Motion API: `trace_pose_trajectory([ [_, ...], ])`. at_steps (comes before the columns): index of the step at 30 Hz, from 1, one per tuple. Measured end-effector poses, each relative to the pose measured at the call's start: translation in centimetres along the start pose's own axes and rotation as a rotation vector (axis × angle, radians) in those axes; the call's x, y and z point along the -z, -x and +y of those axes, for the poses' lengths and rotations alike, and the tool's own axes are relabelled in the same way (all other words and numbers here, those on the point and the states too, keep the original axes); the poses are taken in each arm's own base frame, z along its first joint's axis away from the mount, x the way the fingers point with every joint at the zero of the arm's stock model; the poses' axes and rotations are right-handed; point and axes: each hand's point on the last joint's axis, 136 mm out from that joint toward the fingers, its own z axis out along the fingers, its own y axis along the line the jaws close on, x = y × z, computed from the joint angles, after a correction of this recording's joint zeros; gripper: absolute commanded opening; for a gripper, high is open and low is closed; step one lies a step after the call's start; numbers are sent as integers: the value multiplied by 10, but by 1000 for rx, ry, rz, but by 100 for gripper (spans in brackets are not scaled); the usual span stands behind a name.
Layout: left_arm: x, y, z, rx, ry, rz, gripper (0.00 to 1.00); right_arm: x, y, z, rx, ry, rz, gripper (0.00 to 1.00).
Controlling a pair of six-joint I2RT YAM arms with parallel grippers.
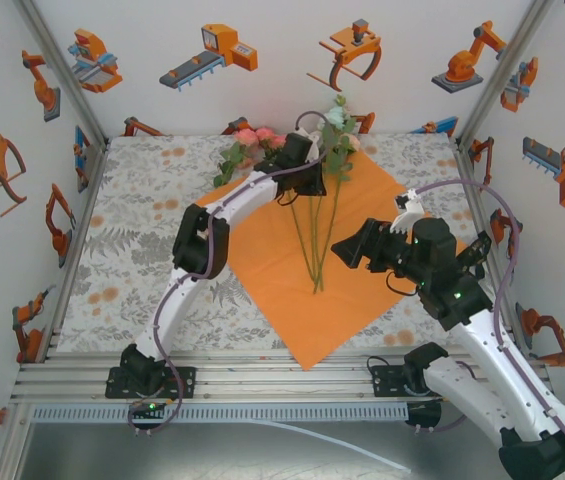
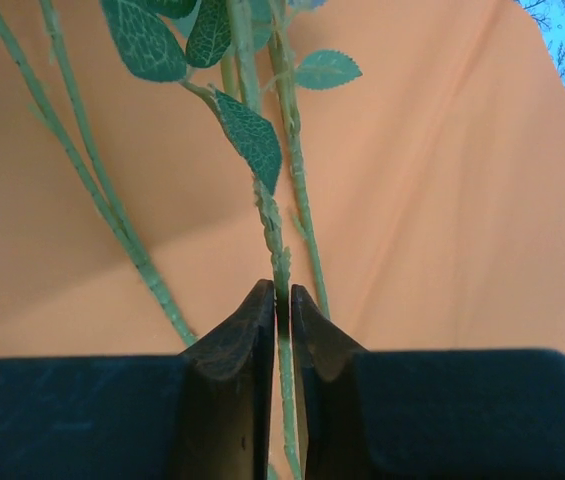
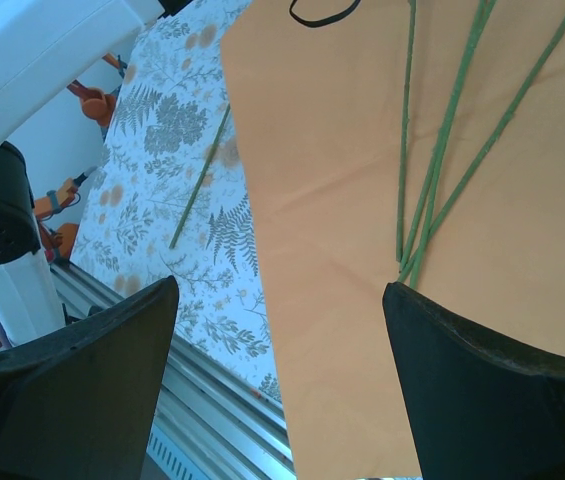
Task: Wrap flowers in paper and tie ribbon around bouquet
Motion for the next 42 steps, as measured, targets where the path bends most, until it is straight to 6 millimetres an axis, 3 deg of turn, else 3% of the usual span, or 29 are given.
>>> trace_pose_trajectory([
  [6, 13, 14, -8, -12, -3, -21, 26, 0, 0, 0, -1, -1, 2, 75],
  [10, 40, 28, -15, -33, 21, -42, 26, 0, 0, 0, -4, -1, 2, 75],
  [13, 82, 47, -21, -61, 59, -91, 30, 0, 0, 0, -4, -2, 2, 75],
  [17, 168, 69, -17, -77, 125, -205, 32, -2, -1, -1, -5, -4, 6, 75],
  [19, 214, 75, 4, -63, 182, -270, 32, -3, -2, -2, -6, -6, 9, 75],
  [22, 273, 73, 55, -21, 313, -347, 32, -5, -2, -3, -8, -9, 14, 75],
  [25, 309, 52, 114, 20, 481, -350, 32, -10, -3, -5, -10, -12, 20, 75],
  [29, 314, -6, 167, 28, 653, -193, 32, -15, -4, -7, -12, -14, 28, 75],
  [32, 307, -55, 190, 28, 713, -31, 33, -18, -3, -7, -12, -13, 29, 75],
  [34, 303, -75, 200, 36, 728, 42, 34, -22, -4, -8, -14, -11, 35, 75],
  [42, 259, -112, 225, 65, 716, 213, 37, -25, -6, -7, -25, -3, 52, 75],
])
